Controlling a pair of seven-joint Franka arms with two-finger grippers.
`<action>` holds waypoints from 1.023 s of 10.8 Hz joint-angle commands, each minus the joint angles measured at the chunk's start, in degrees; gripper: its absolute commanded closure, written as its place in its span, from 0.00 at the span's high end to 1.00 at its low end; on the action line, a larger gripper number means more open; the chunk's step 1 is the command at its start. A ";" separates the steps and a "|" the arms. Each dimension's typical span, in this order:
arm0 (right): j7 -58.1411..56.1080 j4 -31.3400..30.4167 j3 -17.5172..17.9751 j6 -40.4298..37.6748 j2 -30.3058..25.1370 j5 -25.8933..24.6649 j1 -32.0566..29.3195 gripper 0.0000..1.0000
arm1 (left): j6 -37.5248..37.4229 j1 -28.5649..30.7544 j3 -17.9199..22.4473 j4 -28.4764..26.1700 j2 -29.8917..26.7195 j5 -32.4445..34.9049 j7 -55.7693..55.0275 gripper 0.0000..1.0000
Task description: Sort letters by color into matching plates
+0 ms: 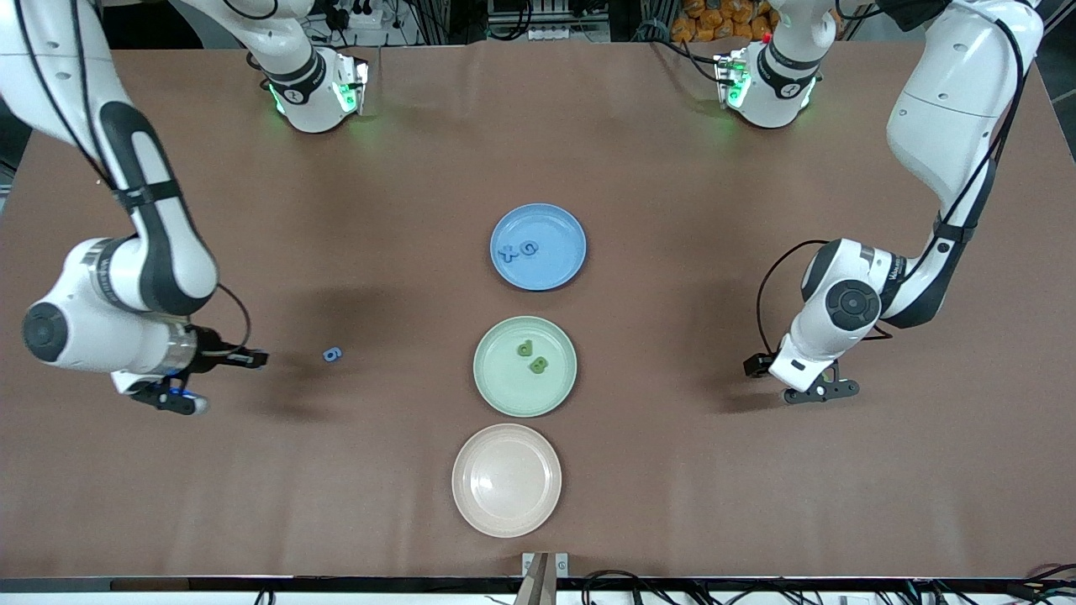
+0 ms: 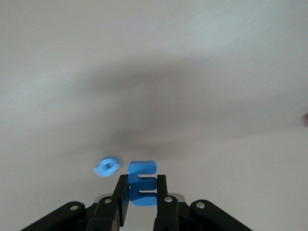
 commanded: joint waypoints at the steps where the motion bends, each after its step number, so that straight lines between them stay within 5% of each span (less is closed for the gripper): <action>1: 15.15 -5.65 5.15 2.41 -4.40 1.15 4.44 0.00 | 0.41 2.20 -2.15 0.49 0.96 -0.98 -0.56 1.00; 5: 40.37 -9.51 16.91 11.80 -5.46 0.46 10.16 0.00 | 0.33 5.28 -4.87 -0.20 0.96 -2.66 2.77 1.00; 11: 78.18 -9.61 17.47 13.93 -3.00 -18.61 32.30 0.00 | 0.33 5.37 -4.79 -1.35 0.96 -2.75 3.74 1.00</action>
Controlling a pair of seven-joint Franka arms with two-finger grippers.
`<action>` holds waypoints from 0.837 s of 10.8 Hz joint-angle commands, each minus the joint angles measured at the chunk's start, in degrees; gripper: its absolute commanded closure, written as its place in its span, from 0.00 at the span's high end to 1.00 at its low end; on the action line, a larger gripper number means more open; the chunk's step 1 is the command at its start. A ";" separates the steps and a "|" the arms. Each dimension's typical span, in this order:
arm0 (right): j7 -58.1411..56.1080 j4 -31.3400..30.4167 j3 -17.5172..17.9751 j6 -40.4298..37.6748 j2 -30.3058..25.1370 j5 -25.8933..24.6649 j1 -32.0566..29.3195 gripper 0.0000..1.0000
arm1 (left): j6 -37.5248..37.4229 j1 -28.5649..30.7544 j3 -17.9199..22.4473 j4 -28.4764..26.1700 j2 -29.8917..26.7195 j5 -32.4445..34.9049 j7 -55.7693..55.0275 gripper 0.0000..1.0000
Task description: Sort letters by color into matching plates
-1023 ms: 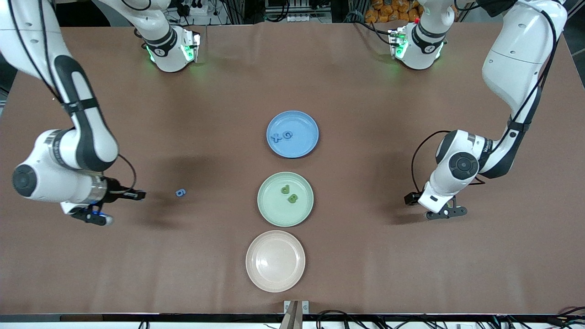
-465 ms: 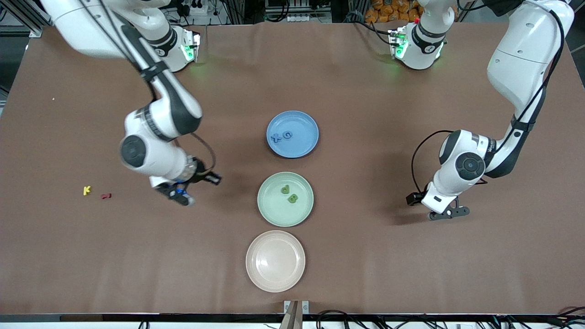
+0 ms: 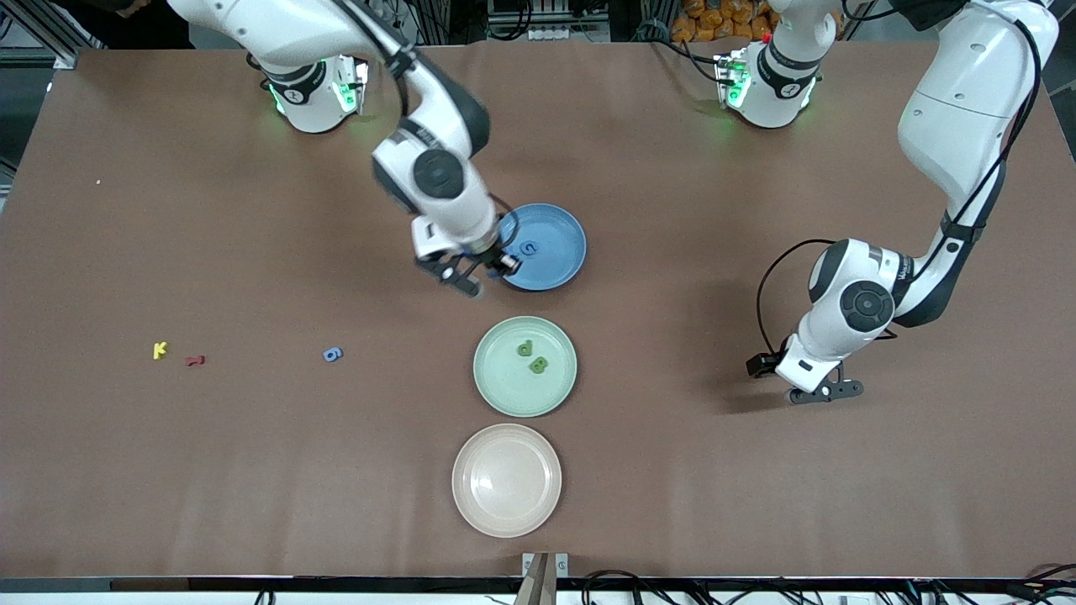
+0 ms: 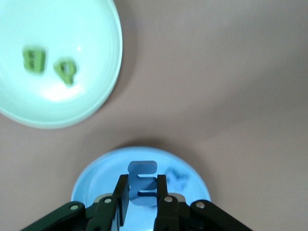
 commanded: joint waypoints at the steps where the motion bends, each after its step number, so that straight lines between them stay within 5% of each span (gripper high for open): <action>1: 11.92 -0.87 -0.42 1.15 0.66 -5.78 6.92 0.00 | 0.24 0.77 -0.59 -1.73 0.14 -1.37 1.94 1.00; 3: 13.35 -0.78 -0.42 1.23 1.54 -6.24 8.87 0.00 | 0.15 0.69 -0.68 -2.00 0.14 -1.37 1.85 1.00; 4: 13.44 -0.78 -0.42 1.23 1.54 -6.15 8.70 0.21 | -0.11 0.77 -0.68 -2.00 -0.13 -1.54 1.76 0.30; 5: 13.44 -0.78 -0.42 1.15 1.45 -6.06 8.44 0.99 | -0.20 0.95 -0.59 -2.00 -0.30 -1.63 2.37 0.00; 9: 11.95 -0.52 -0.25 1.15 0.23 -6.06 4.76 1.00 | -0.29 0.95 -0.68 -2.00 -0.39 -1.63 2.55 0.00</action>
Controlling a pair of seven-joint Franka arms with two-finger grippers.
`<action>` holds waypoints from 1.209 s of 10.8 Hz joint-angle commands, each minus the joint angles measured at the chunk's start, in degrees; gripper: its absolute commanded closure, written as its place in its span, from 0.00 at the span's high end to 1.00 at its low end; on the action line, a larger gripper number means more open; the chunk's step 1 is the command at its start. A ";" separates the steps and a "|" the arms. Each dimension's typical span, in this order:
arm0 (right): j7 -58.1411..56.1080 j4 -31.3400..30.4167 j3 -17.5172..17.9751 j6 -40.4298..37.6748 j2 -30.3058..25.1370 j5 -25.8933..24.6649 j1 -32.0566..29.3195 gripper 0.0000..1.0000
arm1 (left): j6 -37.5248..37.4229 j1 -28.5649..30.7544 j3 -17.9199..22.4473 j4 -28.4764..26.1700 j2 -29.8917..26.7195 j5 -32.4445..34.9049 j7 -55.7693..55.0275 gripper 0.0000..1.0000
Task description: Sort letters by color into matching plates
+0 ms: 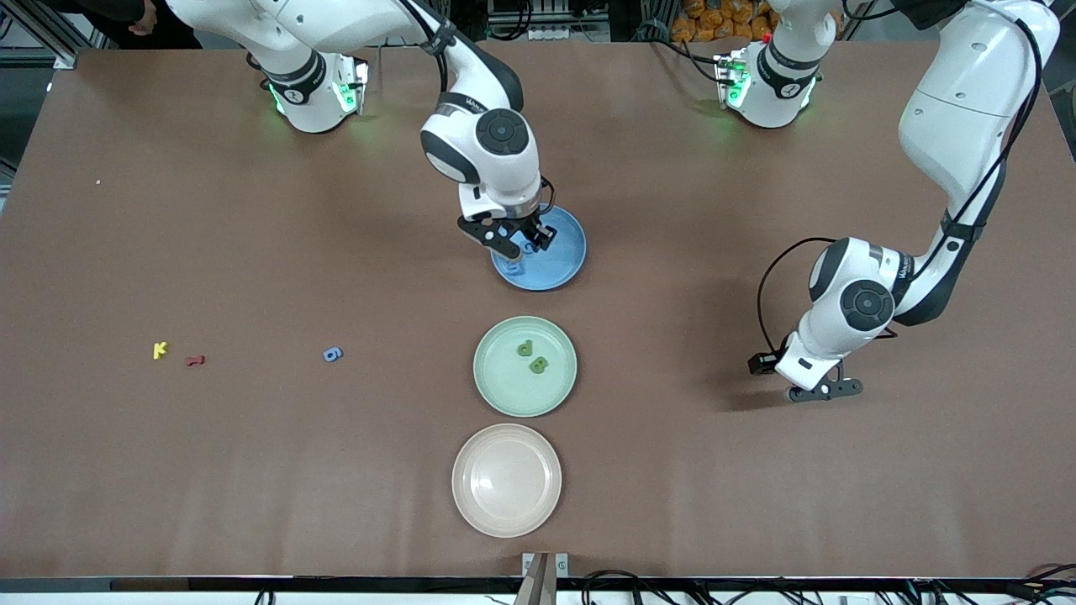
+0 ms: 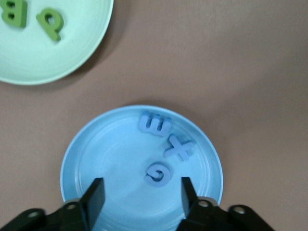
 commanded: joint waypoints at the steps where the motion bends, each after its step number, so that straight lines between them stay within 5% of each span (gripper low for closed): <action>1: -3.31 -0.32 0.68 -0.04 -2.29 -0.96 -5.33 1.00 | -0.05 0.63 -0.76 -1.12 -0.19 -1.62 1.41 0.00; 7: -36.48 -9.28 2.79 -1.71 -11.53 -0.61 -31.78 1.00 | -0.05 0.55 -4.36 3.10 -1.68 -8.82 1.06 0.00; 13: -77.90 -12.72 2.53 -1.19 -10.65 -1.05 -39.72 1.00 | -0.05 -0.68 -9.97 5.47 -1.42 -13.31 -4.63 0.00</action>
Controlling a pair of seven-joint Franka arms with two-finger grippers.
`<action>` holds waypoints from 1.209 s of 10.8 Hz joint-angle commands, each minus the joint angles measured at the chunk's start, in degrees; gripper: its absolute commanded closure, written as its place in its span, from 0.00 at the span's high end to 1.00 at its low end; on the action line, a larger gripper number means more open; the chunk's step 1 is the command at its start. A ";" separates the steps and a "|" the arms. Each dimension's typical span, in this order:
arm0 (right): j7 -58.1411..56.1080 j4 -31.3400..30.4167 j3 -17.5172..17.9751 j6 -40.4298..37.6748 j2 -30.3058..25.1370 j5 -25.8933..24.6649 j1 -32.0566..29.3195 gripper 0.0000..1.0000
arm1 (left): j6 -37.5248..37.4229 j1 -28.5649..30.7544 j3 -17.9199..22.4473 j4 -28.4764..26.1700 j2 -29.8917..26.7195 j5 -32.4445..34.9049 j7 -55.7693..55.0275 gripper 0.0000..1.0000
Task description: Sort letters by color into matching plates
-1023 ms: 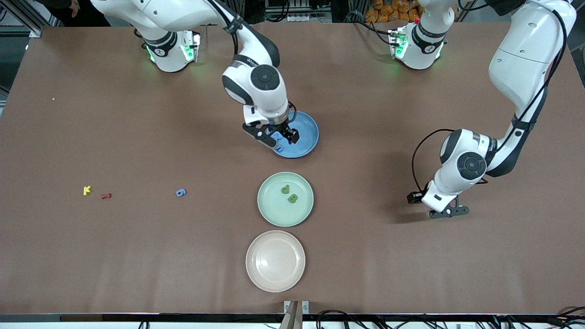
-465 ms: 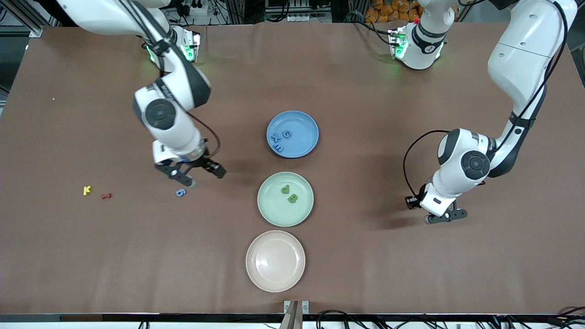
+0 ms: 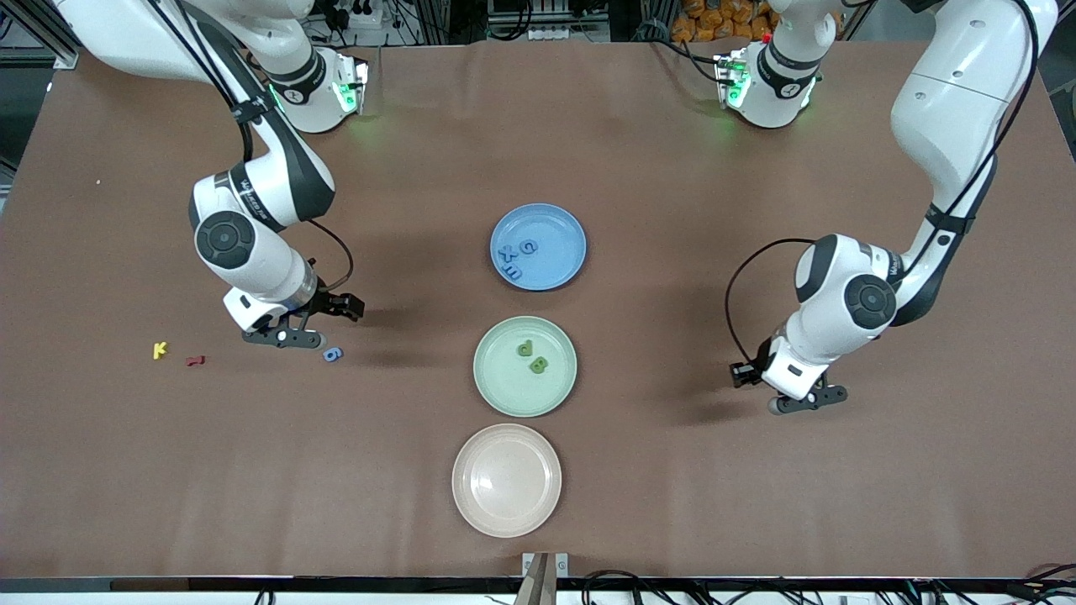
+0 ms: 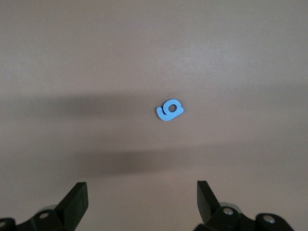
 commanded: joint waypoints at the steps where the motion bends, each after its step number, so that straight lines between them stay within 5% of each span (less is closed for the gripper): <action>1: -15.28 -1.72 1.16 0.94 -1.13 -0.77 -2.40 1.00 | -0.27 -1.19 -3.72 1.31 -0.18 -1.92 -5.79 0.00; 8: -27.10 -1.11 -3.58 10.59 5.96 -4.27 -4.25 0.94 | 0.25 -13.75 -3.82 7.29 2.55 -3.15 -26.96 0.00; 13: -26.49 4.43 -4.12 11.58 12.40 -4.02 -1.00 0.85 | 6.83 -19.46 -3.64 8.17 4.49 -3.23 -30.76 0.00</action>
